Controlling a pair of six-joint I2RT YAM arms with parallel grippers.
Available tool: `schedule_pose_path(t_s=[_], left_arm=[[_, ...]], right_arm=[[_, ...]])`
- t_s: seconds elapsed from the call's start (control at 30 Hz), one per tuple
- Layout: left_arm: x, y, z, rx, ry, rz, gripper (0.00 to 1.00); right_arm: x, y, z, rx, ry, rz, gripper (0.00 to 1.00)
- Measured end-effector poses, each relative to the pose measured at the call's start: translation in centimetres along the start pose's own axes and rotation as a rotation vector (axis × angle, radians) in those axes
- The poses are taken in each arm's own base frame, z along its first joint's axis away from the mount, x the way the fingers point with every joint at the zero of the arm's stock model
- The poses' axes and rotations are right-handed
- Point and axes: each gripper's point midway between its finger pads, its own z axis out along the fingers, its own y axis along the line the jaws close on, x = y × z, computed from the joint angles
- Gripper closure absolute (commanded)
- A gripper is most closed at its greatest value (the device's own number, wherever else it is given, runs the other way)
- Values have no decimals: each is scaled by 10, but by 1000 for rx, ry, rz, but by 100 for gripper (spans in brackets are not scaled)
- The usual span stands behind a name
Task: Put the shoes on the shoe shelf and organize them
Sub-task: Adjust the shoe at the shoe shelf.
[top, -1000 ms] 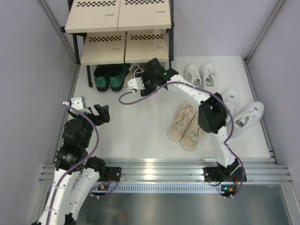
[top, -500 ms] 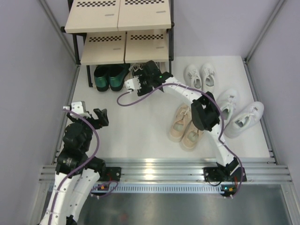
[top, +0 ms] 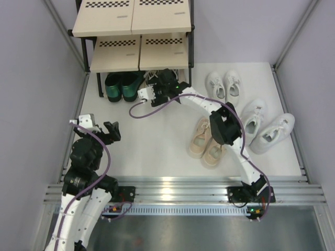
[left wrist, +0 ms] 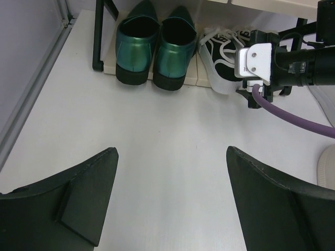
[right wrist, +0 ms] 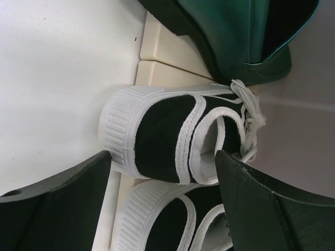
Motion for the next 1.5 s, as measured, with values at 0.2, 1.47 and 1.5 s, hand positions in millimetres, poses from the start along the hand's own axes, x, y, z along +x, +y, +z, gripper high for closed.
schedule_pose_path(t_s=[0.2, 1.47, 1.5], left_arm=[[1, 1, 0, -3, 1, 0, 10], [1, 1, 0, -4, 2, 0, 10], [1, 1, 0, -4, 2, 0, 10]], right_arm=[[-1, -3, 6, 13, -12, 7, 31], [8, 9, 1, 116, 49, 255, 68], [9, 9, 1, 119, 51, 256, 68]])
